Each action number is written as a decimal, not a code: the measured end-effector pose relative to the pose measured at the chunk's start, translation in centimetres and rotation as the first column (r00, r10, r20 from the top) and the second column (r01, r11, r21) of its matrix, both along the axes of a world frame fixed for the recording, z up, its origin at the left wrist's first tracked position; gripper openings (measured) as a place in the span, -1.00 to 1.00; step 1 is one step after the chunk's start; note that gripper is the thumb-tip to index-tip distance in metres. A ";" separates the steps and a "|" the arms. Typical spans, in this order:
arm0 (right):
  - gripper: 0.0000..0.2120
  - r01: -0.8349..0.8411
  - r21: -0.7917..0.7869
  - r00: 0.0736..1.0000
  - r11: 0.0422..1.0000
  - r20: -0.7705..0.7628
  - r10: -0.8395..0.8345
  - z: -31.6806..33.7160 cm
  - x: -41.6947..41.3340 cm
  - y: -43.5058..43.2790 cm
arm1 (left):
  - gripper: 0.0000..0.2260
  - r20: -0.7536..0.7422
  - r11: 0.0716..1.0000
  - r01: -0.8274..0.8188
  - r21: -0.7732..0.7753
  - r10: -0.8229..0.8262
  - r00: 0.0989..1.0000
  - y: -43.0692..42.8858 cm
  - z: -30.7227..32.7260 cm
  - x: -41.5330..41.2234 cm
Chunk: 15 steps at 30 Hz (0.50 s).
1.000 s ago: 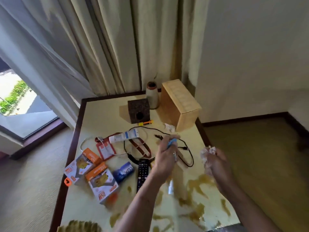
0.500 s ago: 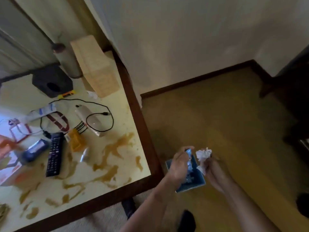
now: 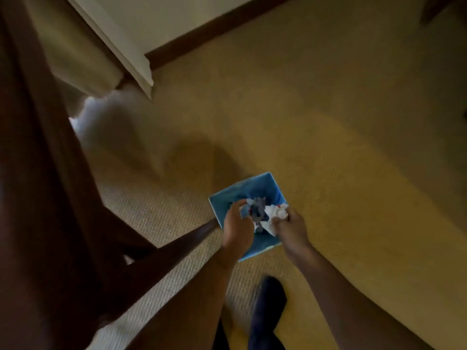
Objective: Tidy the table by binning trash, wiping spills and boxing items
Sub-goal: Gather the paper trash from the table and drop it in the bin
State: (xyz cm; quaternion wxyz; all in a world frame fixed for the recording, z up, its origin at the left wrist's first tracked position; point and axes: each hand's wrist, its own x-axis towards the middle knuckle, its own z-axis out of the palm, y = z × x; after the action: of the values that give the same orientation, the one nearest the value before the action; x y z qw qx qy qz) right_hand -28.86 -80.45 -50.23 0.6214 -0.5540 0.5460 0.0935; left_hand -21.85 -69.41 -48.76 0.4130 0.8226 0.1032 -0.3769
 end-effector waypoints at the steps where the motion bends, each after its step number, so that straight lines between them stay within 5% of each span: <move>1: -0.72 -0.025 -0.007 1.000 1.000 -0.015 0.025 -2.3 0.3 0.2 | -0.79 0.000 1.000 -0.001 0.029 0.001 1.000 -0.1 -2.2 0.2; 8: -0.55 -0.088 0.110 0.994 0.990 -0.061 0.095 -10.0 1.4 0.7 | -0.42 -0.078 0.984 0.127 0.124 -0.118 0.990 -0.1 -11.6 0.8; 15: -0.54 -0.035 0.086 0.999 0.996 0.009 0.034 -3.3 1.5 0.4 | -0.66 0.060 0.998 0.057 -0.012 -0.057 0.997 -0.4 -2.6 0.8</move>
State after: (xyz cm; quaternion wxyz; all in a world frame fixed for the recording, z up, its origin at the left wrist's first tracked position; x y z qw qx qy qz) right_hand -27.39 -80.01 -53.51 0.6452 -0.5364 0.5294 0.1255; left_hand -21.09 -69.86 -51.40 0.4105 0.8333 0.0648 -0.3646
